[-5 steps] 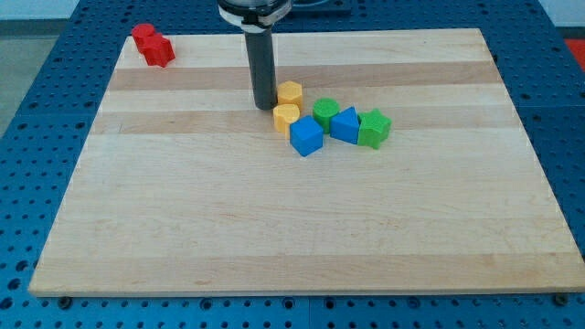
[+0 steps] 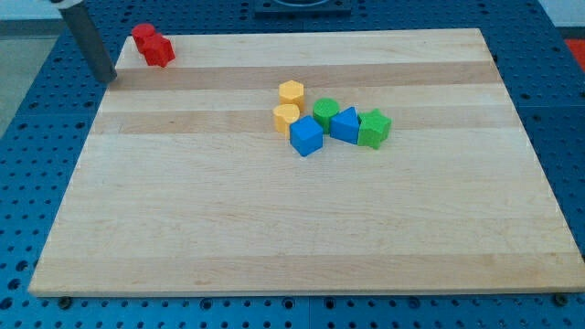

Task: Slide the red circle to the top center

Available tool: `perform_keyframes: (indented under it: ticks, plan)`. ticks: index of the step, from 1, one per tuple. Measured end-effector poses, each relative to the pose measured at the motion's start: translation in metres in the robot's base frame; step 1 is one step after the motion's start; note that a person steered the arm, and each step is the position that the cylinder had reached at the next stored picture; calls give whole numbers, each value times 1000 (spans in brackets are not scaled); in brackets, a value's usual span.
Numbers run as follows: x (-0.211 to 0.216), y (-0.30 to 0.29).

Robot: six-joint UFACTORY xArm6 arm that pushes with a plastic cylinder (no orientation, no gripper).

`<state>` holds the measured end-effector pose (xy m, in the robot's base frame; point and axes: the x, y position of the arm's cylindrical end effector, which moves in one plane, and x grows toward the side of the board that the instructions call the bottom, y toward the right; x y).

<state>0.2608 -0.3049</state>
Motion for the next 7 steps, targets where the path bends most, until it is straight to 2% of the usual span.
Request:
perform_keyframes:
  ticks: [1, 2, 3, 5, 6, 7]
  plan:
    - [-67, 2]
    - [-70, 7]
    - [-51, 45]
    - [23, 182]
    - [35, 232]
    - [-18, 224]
